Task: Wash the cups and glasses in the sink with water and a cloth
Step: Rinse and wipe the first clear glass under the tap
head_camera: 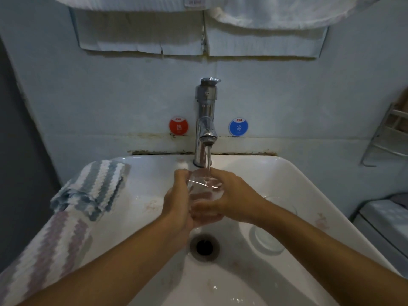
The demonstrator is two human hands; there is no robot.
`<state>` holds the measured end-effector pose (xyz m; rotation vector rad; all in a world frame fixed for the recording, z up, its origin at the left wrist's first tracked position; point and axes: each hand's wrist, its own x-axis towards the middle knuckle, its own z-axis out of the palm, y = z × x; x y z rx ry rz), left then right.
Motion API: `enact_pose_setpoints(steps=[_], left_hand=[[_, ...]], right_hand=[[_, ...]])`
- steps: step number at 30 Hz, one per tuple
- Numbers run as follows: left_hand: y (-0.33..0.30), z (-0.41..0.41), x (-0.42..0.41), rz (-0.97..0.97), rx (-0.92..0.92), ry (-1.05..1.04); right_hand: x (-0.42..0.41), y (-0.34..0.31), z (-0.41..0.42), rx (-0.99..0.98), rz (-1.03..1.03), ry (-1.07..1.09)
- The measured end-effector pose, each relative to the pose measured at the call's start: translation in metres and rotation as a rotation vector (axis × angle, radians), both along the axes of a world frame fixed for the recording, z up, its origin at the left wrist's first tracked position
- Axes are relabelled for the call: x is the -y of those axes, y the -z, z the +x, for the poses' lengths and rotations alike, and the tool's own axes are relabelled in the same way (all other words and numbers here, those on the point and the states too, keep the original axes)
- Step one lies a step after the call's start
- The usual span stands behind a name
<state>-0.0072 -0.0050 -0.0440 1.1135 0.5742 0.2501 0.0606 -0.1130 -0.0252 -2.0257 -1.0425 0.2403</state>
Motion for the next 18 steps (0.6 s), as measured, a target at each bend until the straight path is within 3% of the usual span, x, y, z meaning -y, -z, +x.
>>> enact_pose_setpoints(steps=[10, 18], left_hand=[[-0.005, -0.006, 0.007, 0.288, -0.006, -0.009], [0.0, -0.004, 0.003, 0.168, -0.104, -0.001]], right_hand=[[0.006, -0.01, 0.006, -0.206, 0.048, -0.052], [0.007, -0.009, 0.002, -0.171, -0.019, 0.058]])
